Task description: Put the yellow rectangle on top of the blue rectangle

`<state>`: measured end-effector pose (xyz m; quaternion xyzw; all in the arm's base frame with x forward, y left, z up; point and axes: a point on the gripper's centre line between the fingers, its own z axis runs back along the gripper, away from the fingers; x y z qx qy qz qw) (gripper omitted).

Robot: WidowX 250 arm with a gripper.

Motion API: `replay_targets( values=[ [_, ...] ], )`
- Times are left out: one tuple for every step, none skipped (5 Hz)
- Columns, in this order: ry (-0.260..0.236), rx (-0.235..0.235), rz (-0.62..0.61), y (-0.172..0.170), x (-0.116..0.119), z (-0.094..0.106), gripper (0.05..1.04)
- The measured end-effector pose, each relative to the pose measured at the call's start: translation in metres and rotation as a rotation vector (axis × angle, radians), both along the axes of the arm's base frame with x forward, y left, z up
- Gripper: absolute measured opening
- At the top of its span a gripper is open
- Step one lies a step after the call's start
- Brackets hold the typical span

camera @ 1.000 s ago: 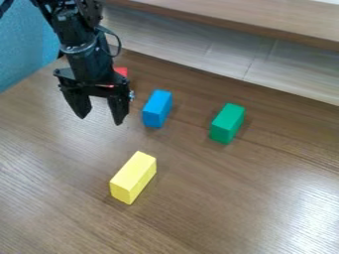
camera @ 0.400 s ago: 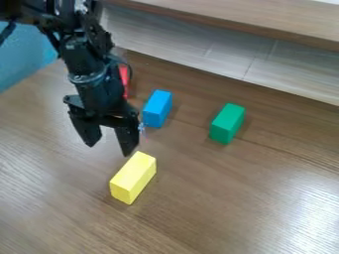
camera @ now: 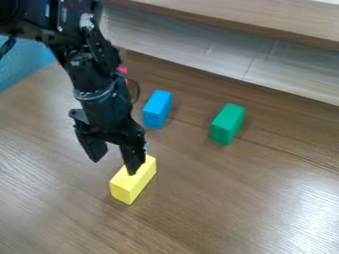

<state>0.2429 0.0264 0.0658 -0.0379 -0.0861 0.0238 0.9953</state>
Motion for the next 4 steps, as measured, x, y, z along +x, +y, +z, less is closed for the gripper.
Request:
replay_targets(
  values=[
    [0.006, -0.005, -0.021, -0.009, -0.002, -0.003, 1.0],
    [0.01, -0.005, -0.011, -0.011, -0.004, -0.007, 1.0],
    [0.03, 0.015, -0.002, -0.009, -0.002, -0.017, 1.0],
    [0.057, 0.03, 0.006, -0.007, -0.002, -0.028, 1.0]
  ],
)
